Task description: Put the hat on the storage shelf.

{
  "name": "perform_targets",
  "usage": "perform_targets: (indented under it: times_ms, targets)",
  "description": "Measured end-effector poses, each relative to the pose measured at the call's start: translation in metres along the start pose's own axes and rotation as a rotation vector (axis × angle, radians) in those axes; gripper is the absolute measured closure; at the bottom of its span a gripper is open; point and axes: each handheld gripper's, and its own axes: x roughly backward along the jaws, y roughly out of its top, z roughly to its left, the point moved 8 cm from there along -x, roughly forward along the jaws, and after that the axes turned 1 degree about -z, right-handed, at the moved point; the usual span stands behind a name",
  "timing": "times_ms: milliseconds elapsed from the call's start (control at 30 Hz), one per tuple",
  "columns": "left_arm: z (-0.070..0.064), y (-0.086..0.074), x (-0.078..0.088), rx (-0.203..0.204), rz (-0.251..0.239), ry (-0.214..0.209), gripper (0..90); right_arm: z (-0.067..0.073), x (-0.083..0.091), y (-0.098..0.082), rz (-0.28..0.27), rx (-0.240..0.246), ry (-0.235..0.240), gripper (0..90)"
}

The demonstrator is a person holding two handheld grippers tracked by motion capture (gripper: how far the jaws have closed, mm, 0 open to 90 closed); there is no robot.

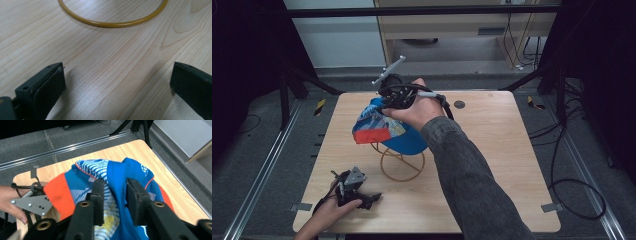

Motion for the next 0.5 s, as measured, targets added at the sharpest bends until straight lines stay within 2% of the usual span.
perform_targets:
  times_ms: [33,233,500]
  targets:
    - [0.0,0.0,-0.0001,0.0,0.0,0.0,0.0,0.0002,-0.0004,0.0,0.002,0.004,-0.005,63.9]
    - [0.0,0.0,0.0,0.0,0.0,0.0,0.0,-0.0014,-0.0022,-0.004,0.016,-0.005,-0.015,56.9]
    - [0.0,0.0,0.0,0.0,0.0,0.0,0.0,-0.0048,0.0038,-0.0087,0.007,-0.024,-0.03,42.9]
